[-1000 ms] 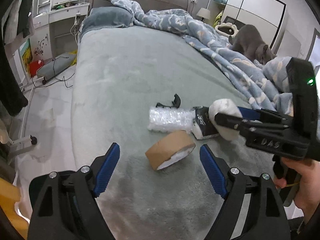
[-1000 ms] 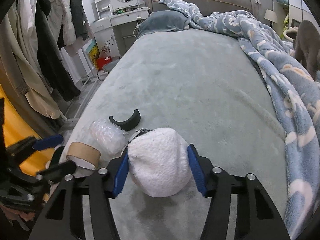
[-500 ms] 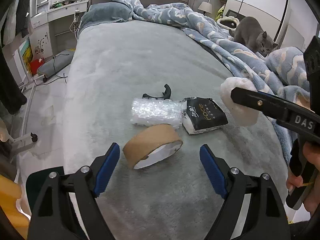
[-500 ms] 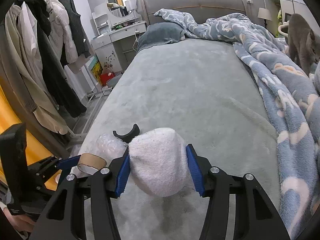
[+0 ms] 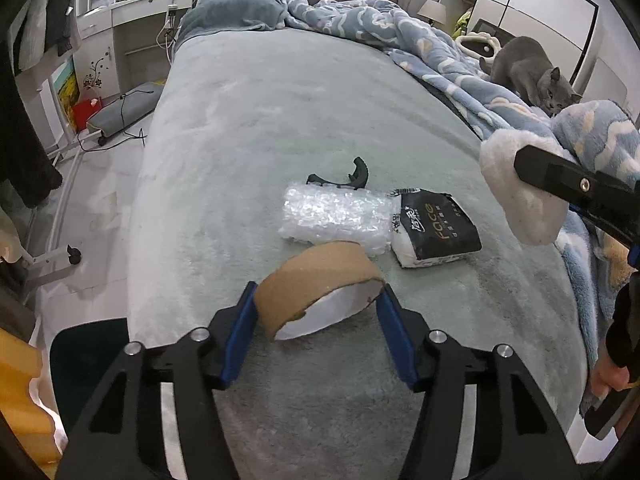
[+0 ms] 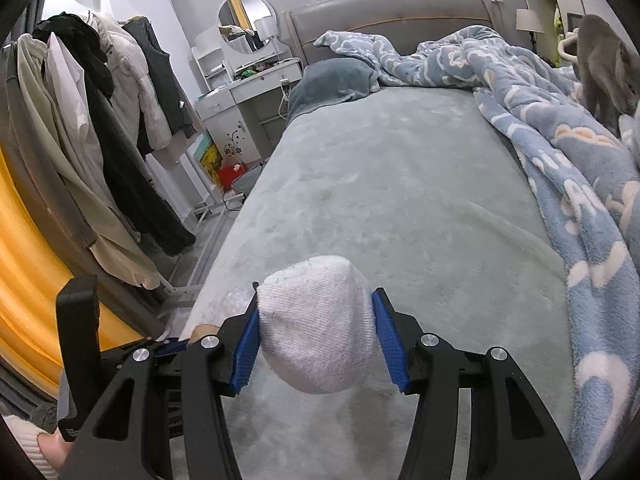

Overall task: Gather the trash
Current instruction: 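Carry the tape roll in left and towel ball in right over the wastebasket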

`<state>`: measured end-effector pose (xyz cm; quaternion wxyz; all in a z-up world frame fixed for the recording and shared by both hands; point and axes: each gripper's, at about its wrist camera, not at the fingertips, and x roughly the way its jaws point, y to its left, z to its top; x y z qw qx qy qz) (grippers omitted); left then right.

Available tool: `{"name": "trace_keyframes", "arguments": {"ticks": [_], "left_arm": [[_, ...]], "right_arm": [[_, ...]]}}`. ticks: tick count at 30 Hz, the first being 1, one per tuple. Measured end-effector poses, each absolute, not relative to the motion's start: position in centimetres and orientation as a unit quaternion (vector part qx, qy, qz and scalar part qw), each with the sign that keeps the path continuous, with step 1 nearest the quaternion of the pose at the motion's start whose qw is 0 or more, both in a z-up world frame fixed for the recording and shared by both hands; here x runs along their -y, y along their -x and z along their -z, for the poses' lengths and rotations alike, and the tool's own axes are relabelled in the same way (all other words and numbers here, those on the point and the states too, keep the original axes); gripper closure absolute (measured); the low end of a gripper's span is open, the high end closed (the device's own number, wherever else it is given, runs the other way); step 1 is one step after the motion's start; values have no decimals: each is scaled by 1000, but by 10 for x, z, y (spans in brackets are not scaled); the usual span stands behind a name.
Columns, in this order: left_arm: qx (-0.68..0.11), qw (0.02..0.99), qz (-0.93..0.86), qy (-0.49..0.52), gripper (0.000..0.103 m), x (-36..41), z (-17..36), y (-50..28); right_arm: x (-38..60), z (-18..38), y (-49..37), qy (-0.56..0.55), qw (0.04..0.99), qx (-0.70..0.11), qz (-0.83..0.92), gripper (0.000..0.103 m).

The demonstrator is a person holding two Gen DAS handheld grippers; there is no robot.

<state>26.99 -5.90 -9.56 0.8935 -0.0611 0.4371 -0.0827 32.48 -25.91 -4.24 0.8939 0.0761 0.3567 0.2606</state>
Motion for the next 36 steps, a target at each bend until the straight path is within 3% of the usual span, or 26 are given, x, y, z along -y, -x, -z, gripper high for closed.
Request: {"name": "trace_keyframes", "arguments": {"ticks": [12, 36], "left_arm": [[-426, 899, 82, 62, 43, 38, 86, -261], [-456, 887, -5, 75, 43, -85, 94, -244]], "right_arm": [[232, 38, -327, -74, 889, -355, -281, 49], [89, 32, -325, -45, 861, -349, -368, 49]]}}
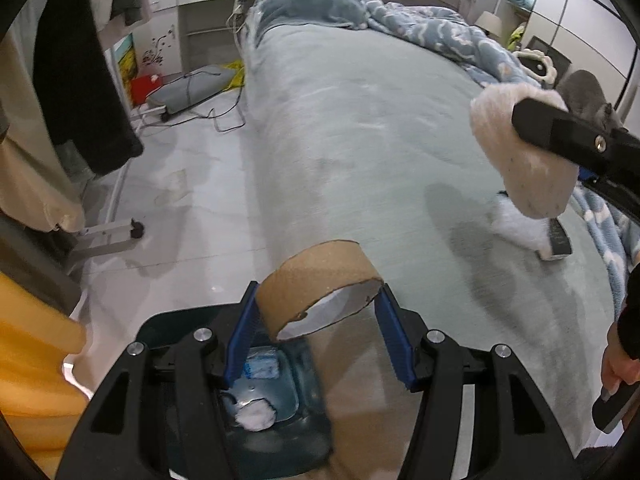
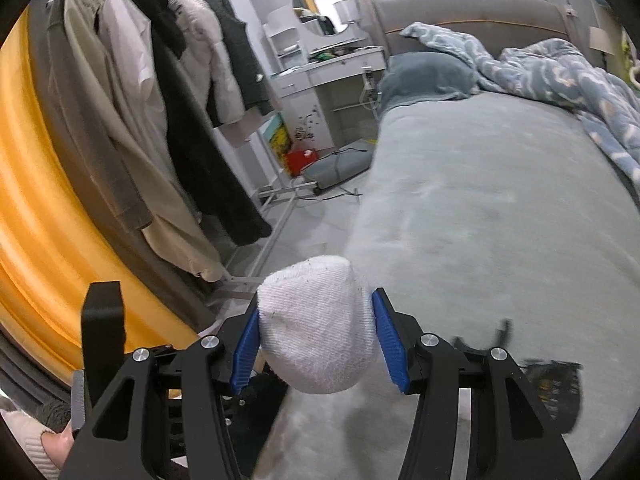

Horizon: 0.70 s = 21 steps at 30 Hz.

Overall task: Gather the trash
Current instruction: 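Carry the tape roll in left and towel ball in right over the wastebasket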

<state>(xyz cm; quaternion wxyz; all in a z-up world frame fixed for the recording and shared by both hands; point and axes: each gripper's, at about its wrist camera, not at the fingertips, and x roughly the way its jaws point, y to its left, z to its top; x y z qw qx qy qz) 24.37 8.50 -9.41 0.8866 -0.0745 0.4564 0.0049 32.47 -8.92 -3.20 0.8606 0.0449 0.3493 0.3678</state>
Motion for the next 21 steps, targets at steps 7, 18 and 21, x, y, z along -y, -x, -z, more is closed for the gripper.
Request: {"name": "trace_keyframes", "arguments": {"ticks": [7, 18, 21], "left_arm": [[-469, 879, -23, 81, 43, -121, 100, -234], [-516, 848, -35, 117, 43, -180, 124, -218], [-531, 837, -35, 125, 43, -193, 132, -211]], "right_arm": [[42, 37, -324, -33, 848, -357, -390, 49], [-32, 55, -317, -7, 823, -377, -425, 49], [-51, 65, -314, 7, 815, -389, -430, 49]]}}
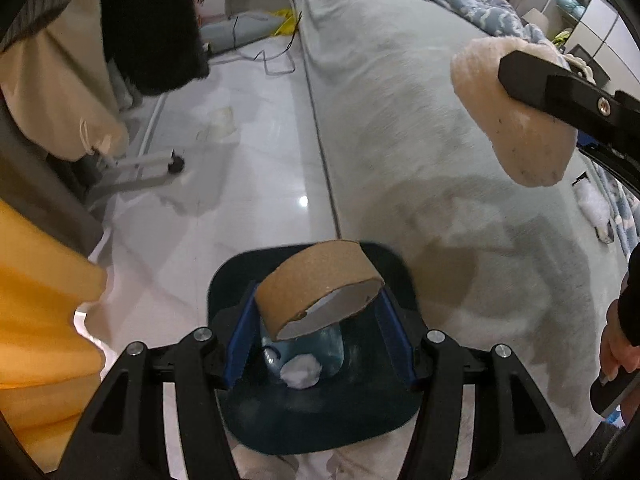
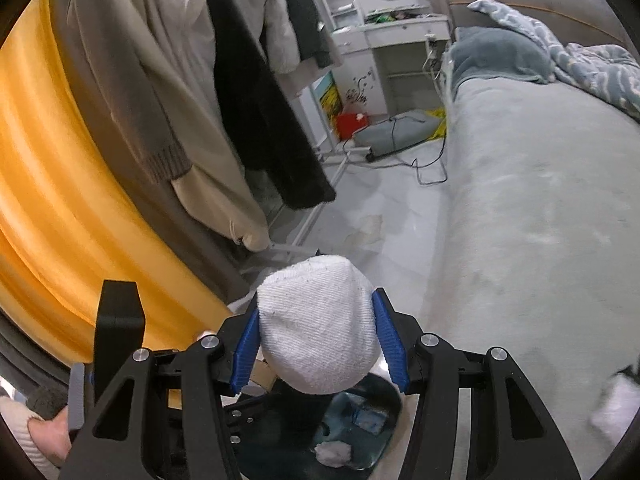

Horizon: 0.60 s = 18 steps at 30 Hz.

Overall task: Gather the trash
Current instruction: 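Carry the tape roll in left and towel ball in right over the wastebasket, then open the left tool to drop the tape roll into the wastebasket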

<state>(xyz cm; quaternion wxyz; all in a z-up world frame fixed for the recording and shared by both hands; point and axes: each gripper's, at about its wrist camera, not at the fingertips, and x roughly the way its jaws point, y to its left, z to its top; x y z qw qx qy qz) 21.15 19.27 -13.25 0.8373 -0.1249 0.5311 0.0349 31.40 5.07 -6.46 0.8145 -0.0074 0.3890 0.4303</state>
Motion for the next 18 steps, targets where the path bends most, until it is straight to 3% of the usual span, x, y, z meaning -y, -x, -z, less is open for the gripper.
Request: {"name": "trace_keyframes", "arguments": {"ticks": [15, 18], "left_arm": [[-605, 780, -8, 158, 42, -231, 169, -182], [-619, 768, 9, 167, 37, -233, 176, -179]], "right_arm": [[-110, 111, -306, 60, 779, -444, -439, 49], [-118, 119, -307, 69, 772, -454, -439, 49]]}}
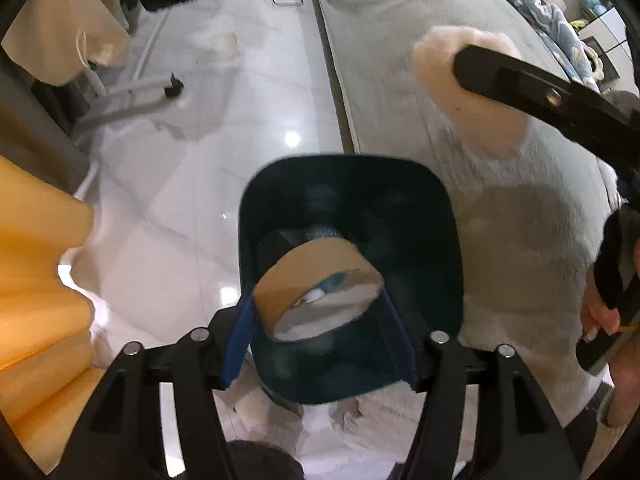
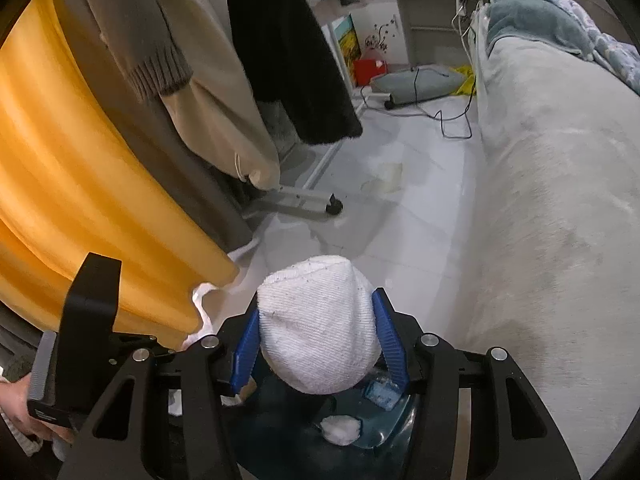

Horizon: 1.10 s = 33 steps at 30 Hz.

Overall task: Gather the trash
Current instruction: 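Open the left tool to drop the tape roll into the wastebasket, then open the right tool to drop the towel ball into the wastebasket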

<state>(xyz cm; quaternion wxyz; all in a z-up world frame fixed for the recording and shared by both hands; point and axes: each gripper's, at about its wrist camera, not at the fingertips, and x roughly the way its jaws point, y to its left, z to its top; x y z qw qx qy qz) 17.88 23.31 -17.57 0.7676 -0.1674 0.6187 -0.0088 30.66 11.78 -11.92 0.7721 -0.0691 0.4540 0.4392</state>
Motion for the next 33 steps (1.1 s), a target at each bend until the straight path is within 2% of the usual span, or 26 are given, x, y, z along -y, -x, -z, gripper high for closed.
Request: {"name": "trace_keyframes", "arguments": {"ticks": [3, 18, 27, 33], "left_arm": [[-623, 766, 11, 157, 31, -234, 177, -175], [-561, 810, -15, 170, 31, -266, 148, -171], [-469, 868, -9, 162, 34, -267, 107, -168], [-428, 890, -9, 159, 40, -269, 90, -166]], "right_arm": [[-125, 129, -306, 80, 766, -466, -436, 49], [-146, 169, -296, 135, 728, -519, -427, 49], [-153, 201, -285, 185, 692, -565, -409, 49], [-157, 222, -275, 215, 659, -597, -404, 49]]}}
